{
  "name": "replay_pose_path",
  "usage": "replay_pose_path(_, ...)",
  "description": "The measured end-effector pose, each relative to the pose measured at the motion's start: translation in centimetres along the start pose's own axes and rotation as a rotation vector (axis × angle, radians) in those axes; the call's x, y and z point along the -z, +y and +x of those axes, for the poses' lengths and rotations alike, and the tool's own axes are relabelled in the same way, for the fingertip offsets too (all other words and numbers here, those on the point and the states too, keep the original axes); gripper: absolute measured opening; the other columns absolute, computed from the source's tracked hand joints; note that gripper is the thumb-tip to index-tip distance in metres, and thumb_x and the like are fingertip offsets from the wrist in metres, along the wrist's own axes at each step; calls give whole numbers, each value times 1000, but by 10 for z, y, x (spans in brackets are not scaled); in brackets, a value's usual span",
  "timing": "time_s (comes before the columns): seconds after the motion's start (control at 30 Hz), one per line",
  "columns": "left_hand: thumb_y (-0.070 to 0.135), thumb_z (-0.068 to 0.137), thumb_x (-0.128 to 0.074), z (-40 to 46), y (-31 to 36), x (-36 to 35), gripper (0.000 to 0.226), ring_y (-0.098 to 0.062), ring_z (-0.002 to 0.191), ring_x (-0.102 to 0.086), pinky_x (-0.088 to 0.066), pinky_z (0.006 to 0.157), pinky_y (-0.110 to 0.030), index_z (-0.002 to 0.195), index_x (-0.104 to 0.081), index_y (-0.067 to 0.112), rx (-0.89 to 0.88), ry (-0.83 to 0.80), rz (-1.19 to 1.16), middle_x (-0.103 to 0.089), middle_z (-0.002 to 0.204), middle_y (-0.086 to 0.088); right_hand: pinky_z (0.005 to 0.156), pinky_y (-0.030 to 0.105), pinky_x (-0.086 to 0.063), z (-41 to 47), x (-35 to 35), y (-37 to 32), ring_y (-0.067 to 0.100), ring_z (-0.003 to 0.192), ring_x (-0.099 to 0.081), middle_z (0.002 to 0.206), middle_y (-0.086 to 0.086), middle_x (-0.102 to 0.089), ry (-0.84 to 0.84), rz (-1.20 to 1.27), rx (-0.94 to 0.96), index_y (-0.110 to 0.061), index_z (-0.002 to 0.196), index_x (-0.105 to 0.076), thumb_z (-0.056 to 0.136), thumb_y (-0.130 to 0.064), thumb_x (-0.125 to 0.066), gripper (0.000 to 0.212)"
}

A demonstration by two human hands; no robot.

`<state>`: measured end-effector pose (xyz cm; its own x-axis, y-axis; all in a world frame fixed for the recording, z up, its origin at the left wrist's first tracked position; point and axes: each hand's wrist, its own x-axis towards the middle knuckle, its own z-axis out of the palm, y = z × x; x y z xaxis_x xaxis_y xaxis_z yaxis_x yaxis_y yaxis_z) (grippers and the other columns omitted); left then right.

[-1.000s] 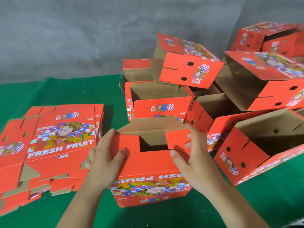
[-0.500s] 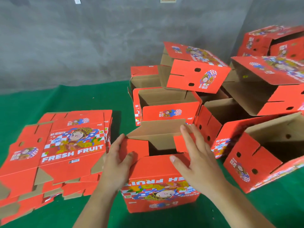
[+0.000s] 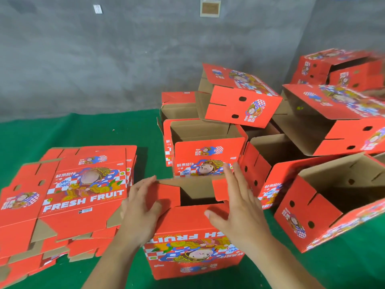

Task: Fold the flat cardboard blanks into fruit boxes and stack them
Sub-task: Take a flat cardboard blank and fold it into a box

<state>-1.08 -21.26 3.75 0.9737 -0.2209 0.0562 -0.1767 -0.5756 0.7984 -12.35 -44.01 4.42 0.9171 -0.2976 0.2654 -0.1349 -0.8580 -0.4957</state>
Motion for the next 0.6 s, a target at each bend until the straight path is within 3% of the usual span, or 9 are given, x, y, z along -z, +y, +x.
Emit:
replay_pose_path(0.07, 32, 94, -69, -1, -1, 0, 50, -15, 123, -38, -31, 108, -44, 123, -44, 63, -8, 10, 18, -35, 138, 34, 113, 40, -30, -2, -1, -1, 14, 143, -31, 168, -27, 6, -54, -122, 19, -52, 158, -11, 86, -72, -44, 82)
replay_pose_path(0.13, 26, 99, -62, -2, -4, -2, 42, -14, 131, -40, -26, 109, -38, 126, -50, 56, -51, 37, 64, -36, 143, 31, 114, 35, -27, -5, -2, -1, 11, 138, -33, 166, -29, -9, -103, -226, 30, -47, 153, -33, 90, -73, -32, 68)
replay_pose_path(0.2, 23, 103, -52, -1, -6, -5, 38, -14, 138, -41, -23, 107, -31, 135, -56, 43, -94, 71, 135, -41, 150, 22, 113, 34, -30, -7, -2, 0, 12, 133, -39, 159, -28, -30, -94, -255, 44, -44, 146, -46, 96, -67, -36, 56)
replay_pose_path(0.3, 26, 106, -47, 0, -5, -6, 36, -13, 141, -40, -21, 105, -27, 139, -58, 36, -109, 80, 201, -43, 155, 14, 104, 38, -39, -10, -2, -1, 18, 119, -50, 133, -19, -53, -31, -227, 48, -38, 127, -64, 97, -57, -45, 40)
replay_pose_path(0.37, 26, 106, -48, 0, -6, -7, 36, -10, 143, -38, -20, 106, -26, 140, -58, 34, -117, 76, 197, -43, 155, 12, 97, 42, -46, -11, -3, 0, 21, 112, -54, 119, -17, -60, 7, -246, 88, -33, 117, -72, 97, -53, -45, 39)
replay_pose_path(0.43, 27, 107, -48, 0, -7, -7, 34, -8, 144, -36, -19, 107, -25, 138, -59, 34, -121, 76, 183, -43, 156, 11, 96, 44, -48, -11, -3, 2, 21, 112, -56, 118, -17, -62, -3, -269, 121, -32, 116, -75, 97, -51, -41, 44)
replay_pose_path(0.53, 25, 108, -45, 1, -6, -8, 32, -10, 145, -37, -22, 111, -29, 133, -64, 28, -137, 84, 143, -46, 154, 4, 102, 44, -44, -12, -2, 3, 21, 112, -55, 121, -17, -62, -73, -365, 131, -34, 118, -75, 100, -51, -33, 49)
replay_pose_path(0.6, 21, 108, -44, 2, -3, -9, 32, -18, 144, -42, -29, 118, -41, 128, -69, 21, -158, 95, 136, -51, 151, -5, 112, 44, -36, -11, -3, -2, 21, 118, -54, 126, -16, -62, -164, -448, 111, -35, 119, -74, 102, -50, -19, 59)
